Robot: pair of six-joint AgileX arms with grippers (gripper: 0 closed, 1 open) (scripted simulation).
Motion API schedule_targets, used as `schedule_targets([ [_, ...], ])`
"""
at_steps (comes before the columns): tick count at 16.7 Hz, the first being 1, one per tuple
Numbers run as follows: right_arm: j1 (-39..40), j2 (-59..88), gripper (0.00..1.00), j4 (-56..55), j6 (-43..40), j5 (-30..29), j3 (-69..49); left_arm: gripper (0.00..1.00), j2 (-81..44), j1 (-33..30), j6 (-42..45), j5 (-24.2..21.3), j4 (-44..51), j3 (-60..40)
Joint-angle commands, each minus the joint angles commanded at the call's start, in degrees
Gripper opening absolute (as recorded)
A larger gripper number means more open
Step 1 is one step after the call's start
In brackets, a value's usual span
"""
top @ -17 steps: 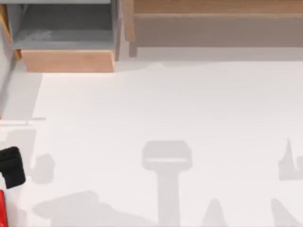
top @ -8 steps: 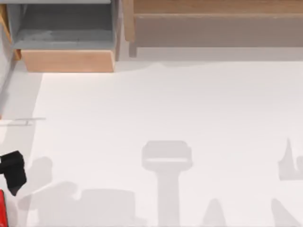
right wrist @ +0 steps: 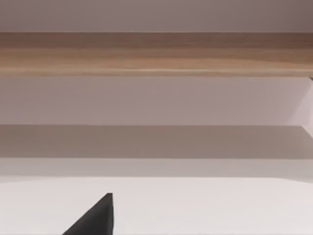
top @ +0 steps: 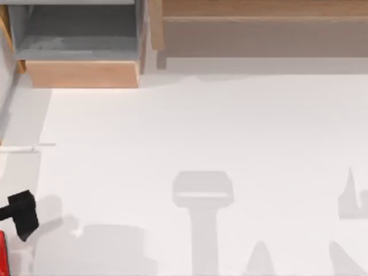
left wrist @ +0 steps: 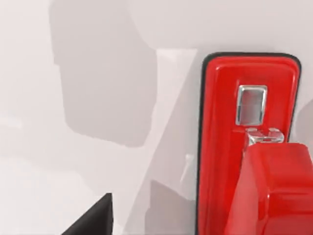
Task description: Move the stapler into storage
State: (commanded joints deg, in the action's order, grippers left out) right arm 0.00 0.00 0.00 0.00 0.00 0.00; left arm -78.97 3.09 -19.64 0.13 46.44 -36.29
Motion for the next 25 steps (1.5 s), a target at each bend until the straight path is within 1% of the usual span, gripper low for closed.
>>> schedule_targets([
  [3,0.0,0.0,1.00,0.0,0.0,0.0,0.0,1.00,-2.5,0.1,0.1,0.0,-4.7,2.8],
  [7,0.0,0.0,1.00,0.0,0.0,0.0,0.0,1.00,-2.9,0.1,0.1,0.0,-5.0,3.1],
  [20,0.0,0.0,1.00,0.0,0.0,0.0,0.0,0.02,-2.9,0.1,0.1,0.0,-5.0,3.1],
  [21,0.0,0.0,1.00,0.0,0.0,0.0,0.0,0.00,-2.9,0.1,0.1,0.0,-5.0,3.1],
  [25,0.0,0.0,1.00,0.0,0.0,0.0,0.0,0.00,-2.9,0.1,0.1,0.0,-5.0,3.1],
])
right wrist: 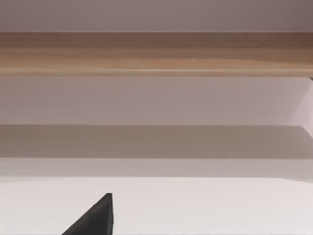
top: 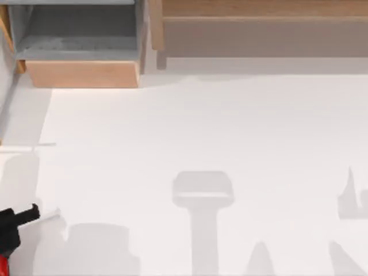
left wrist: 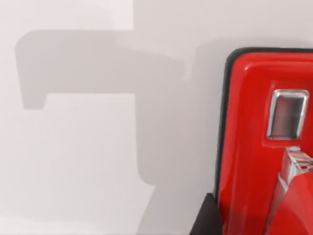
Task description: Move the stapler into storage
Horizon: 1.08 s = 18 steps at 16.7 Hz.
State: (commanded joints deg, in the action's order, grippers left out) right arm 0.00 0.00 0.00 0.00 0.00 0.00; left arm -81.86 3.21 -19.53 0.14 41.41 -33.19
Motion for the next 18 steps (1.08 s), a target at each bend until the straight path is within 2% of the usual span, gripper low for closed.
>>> schedule_targets([
  [5,0.0,0.0,1.00,0.0,0.0,0.0,0.0,0.00,0.2,0.0,0.0,0.0,0.2,-0.2],
  [11,0.0,0.0,1.00,0.0,0.0,0.0,0.0,0.00,4.1,-0.1,-0.1,0.0,8.5,-4.3],
  [18,0.0,0.0,1.00,0.0,0.0,0.0,0.0,0.00,4.9,0.8,0.5,0.2,7.3,-6.1],
])
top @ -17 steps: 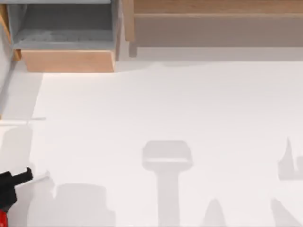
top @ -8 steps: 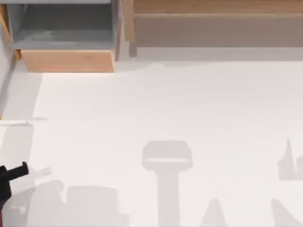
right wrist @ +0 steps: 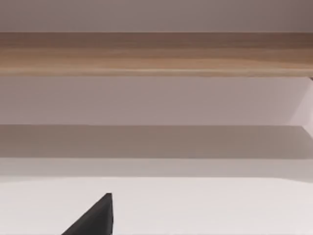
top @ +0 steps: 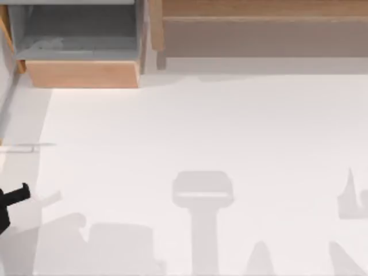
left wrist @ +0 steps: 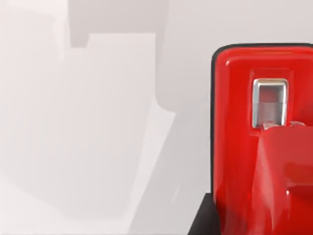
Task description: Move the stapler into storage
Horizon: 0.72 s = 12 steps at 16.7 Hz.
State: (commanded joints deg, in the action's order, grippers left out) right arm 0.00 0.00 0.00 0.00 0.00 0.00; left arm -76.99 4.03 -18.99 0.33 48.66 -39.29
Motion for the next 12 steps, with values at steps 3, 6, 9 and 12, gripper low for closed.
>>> schedule_targets([
  [3,0.0,0.0,1.00,0.0,0.0,0.0,0.0,0.00,0.4,2.8,2.5,0.6,-4.3,-7.1],
  [6,0.0,0.0,1.00,0.0,0.0,0.0,0.0,0.00,-1.8,6.2,6.7,1.2,-8.1,-18.5],
  [9,0.0,0.0,1.00,0.0,0.0,0.0,0.0,0.00,-7.4,9.0,11.9,1.9,-9.4,-31.4],
  [12,0.0,0.0,1.00,0.0,0.0,0.0,0.0,0.00,-16.7,11.3,17.7,2.5,-7.9,-44.0],
])
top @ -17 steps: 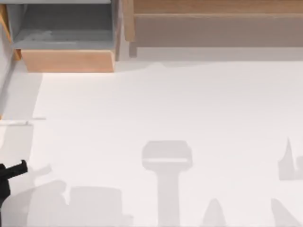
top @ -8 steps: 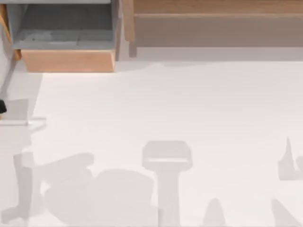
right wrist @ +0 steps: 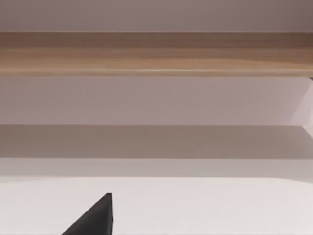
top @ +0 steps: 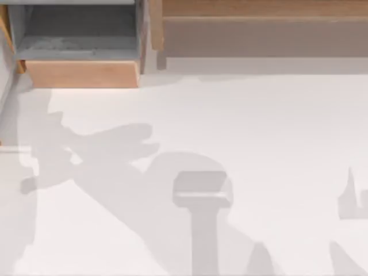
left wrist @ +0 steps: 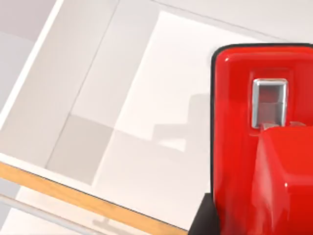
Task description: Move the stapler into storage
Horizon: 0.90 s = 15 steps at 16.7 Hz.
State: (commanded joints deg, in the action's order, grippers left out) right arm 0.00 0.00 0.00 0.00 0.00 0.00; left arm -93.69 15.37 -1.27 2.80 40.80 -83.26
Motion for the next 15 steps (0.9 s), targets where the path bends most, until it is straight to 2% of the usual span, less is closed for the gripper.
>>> schedule_targets([
  [4,0.0,0.0,1.00,0.0,0.0,0.0,0.0,0.00,-15.6,2.2,7.9,0.3,3.7,-14.4],
  [7,0.0,0.0,1.00,0.0,0.0,0.0,0.0,0.00,-26.2,3.1,13.5,-0.2,6.4,-21.5],
  [11,0.0,0.0,1.00,0.0,0.0,0.0,0.0,0.00,-35.7,3.8,19.9,-1.4,9.9,-25.2],
  [15,0.0,0.0,1.00,0.0,0.0,0.0,0.0,0.00,-37.6,3.5,23.2,-2.2,13.2,-24.6],
])
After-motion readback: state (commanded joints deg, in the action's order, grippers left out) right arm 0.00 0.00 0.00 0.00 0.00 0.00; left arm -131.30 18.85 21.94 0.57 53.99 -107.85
